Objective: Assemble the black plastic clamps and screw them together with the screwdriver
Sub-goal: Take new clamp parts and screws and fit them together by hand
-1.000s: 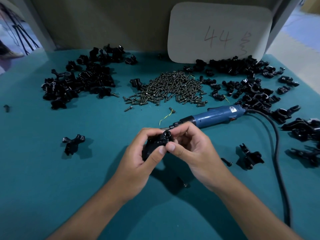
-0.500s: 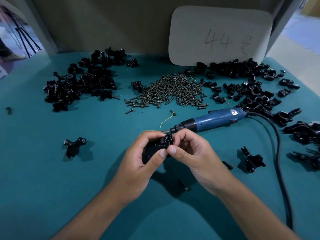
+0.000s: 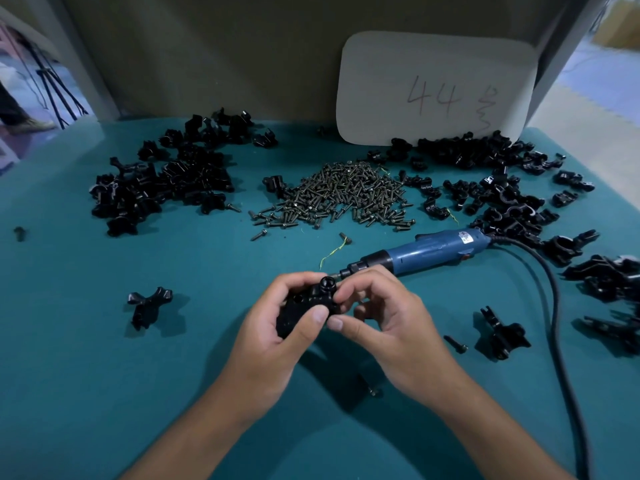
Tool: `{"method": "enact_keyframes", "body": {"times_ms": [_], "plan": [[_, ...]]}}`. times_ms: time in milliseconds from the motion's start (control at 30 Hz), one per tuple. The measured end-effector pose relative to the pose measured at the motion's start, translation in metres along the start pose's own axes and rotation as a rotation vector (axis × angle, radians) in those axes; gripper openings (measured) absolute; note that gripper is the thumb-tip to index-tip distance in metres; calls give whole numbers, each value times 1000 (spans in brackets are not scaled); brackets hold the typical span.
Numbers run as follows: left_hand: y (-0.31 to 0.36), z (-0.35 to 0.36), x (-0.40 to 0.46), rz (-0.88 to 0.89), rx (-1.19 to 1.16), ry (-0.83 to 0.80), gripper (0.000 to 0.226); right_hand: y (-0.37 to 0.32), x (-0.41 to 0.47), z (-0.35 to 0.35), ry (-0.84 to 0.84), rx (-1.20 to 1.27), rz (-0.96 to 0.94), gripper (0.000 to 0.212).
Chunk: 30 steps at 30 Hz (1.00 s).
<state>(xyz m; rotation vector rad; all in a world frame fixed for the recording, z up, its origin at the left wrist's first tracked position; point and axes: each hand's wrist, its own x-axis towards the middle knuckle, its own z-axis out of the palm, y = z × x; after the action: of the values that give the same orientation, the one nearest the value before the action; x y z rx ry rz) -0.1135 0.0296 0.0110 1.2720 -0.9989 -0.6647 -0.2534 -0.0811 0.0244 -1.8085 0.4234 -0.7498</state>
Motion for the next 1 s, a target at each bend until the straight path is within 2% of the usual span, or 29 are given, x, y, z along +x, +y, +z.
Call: {"method": "enact_keyframes", "body": {"times_ms": [300,567,667,733,800,867,933,1000], "plan": [[3,0,0,-5,20,17,22,0,0,2,4,-43,-22,15],[0,1,1,-16,40,51,24,-6,-2,-4,-49,-77,-18,21],[0,-2,2,-30,56,120,25,-18,13,-21,67,-86,-24,19],[-2,-3,4,-56,61,137,26,-19,40,-41,162,-212,-21,9],[-4,-4,3,-72,67,132,28,-11,81,-61,156,-514,13,4],[-4,-4,3,-79,69,129,31,6,121,-73,34,-775,127,7],[-5,-4,3,-85,53,135,31,29,149,-76,-100,-924,234,21],[-7,-5,5,-95,45,145,30,44,164,-75,-156,-1015,276,28]]}}
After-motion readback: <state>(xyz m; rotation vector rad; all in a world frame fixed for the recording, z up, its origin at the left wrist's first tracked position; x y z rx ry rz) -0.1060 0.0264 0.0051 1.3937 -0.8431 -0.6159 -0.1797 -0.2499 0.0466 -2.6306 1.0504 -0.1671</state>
